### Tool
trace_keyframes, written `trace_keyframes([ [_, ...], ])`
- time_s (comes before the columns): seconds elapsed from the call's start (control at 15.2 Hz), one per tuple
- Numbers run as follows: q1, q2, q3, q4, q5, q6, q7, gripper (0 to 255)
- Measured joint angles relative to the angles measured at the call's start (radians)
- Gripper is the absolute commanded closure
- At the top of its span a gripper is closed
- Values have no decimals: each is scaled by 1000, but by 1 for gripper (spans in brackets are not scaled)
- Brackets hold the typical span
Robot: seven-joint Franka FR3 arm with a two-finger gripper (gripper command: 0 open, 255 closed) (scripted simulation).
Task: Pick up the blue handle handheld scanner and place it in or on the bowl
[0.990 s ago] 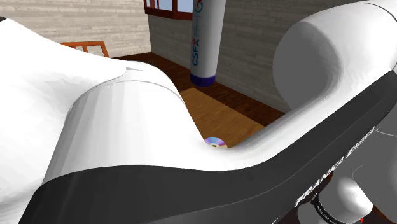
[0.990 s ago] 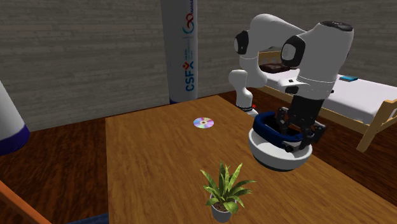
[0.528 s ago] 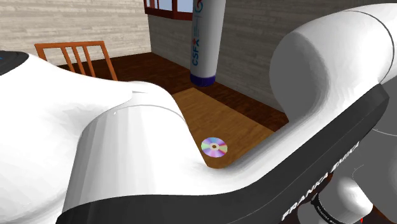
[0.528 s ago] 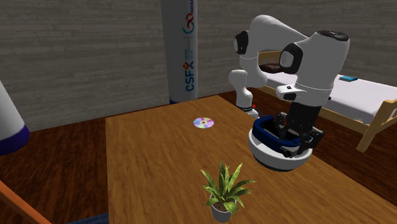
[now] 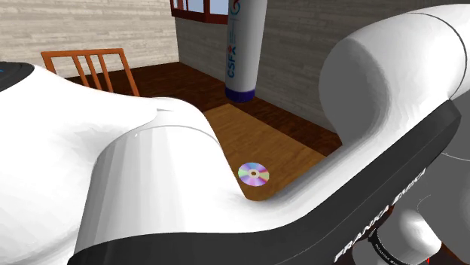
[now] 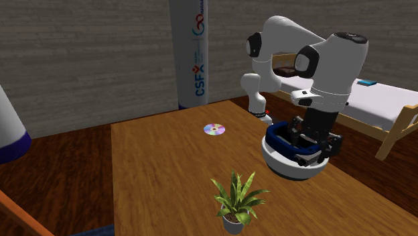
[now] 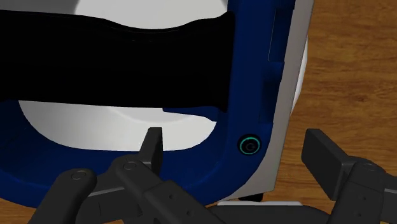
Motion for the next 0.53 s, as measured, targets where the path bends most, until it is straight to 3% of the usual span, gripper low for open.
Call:
trace_keyframes([
  [0.2, 1, -1, 1, 10, 1, -12, -1, 0],
  [0.53, 18, 1, 5, 123, 3, -120, -7, 0],
])
